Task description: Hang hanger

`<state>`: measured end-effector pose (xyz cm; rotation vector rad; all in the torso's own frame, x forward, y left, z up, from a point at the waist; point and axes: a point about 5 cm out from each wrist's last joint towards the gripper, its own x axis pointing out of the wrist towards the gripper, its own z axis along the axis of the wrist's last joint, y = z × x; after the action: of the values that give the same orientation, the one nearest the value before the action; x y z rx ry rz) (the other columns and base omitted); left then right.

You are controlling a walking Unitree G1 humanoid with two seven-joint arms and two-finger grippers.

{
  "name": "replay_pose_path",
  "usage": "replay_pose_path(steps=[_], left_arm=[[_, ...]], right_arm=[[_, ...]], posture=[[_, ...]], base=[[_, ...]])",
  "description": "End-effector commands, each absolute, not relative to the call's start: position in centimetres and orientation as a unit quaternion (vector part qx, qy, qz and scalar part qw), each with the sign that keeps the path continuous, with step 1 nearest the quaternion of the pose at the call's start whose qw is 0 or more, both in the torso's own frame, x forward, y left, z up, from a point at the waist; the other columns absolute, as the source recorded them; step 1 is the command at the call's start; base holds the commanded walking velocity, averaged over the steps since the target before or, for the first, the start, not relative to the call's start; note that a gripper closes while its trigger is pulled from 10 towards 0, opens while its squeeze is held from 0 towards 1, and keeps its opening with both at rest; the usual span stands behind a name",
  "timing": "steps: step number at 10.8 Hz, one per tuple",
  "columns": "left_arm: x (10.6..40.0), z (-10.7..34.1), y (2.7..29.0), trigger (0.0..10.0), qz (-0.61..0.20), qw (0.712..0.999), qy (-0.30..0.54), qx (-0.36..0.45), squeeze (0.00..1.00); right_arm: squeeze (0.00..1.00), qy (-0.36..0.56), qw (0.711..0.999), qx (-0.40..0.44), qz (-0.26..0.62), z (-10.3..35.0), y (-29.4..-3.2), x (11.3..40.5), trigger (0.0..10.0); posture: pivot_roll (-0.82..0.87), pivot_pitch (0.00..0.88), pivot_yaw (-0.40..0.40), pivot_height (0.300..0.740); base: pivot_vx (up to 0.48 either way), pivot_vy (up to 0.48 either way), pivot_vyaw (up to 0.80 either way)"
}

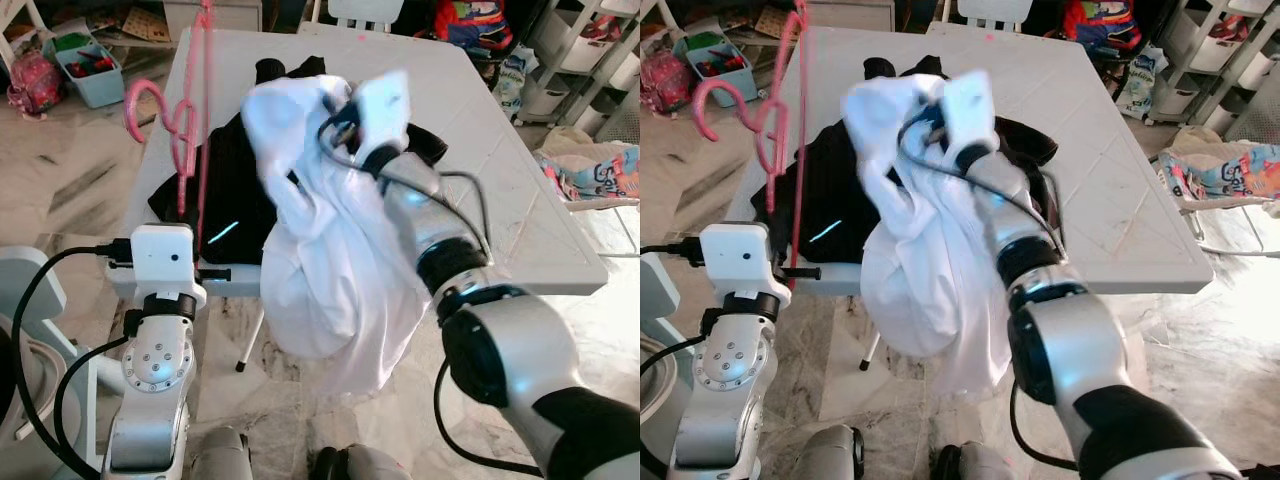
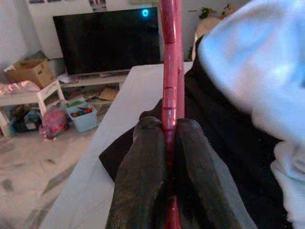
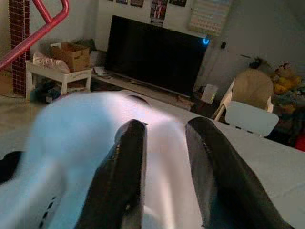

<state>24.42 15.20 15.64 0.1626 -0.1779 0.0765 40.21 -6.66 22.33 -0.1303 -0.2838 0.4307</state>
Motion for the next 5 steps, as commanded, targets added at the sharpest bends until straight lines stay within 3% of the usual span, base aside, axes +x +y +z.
replay_pose_path(steps=[1,2,5], left_arm=[[24.5,15.5,14.7,10.0,0.025,0.993,-0.087,0.078,0.00],[24.6,15.4,14.8,10.0,0.023,0.993,-0.086,0.078,0.00],[24.6,15.5,14.8,10.0,0.021,0.993,-0.086,0.079,0.00]], right_arm=[[1.00,-0.123,0.963,-0.068,0.229,21.9,-6.8,40.2,10.0],[1.00,-0.079,0.954,-0.116,0.265,20.2,-6.3,40.0,10.0],[1.00,-0.120,0.958,-0.092,0.244,21.6,-9.1,40.2,10.0]], posture=[[0.15,0.047,-0.109,0.740],[0.15,0.045,-0.107,0.740],[0.15,0.042,-0.108,0.740]], base=[[0.000,0.000,0.00],[0.000,0.000,0.00],[0.000,0.000,0.00]])
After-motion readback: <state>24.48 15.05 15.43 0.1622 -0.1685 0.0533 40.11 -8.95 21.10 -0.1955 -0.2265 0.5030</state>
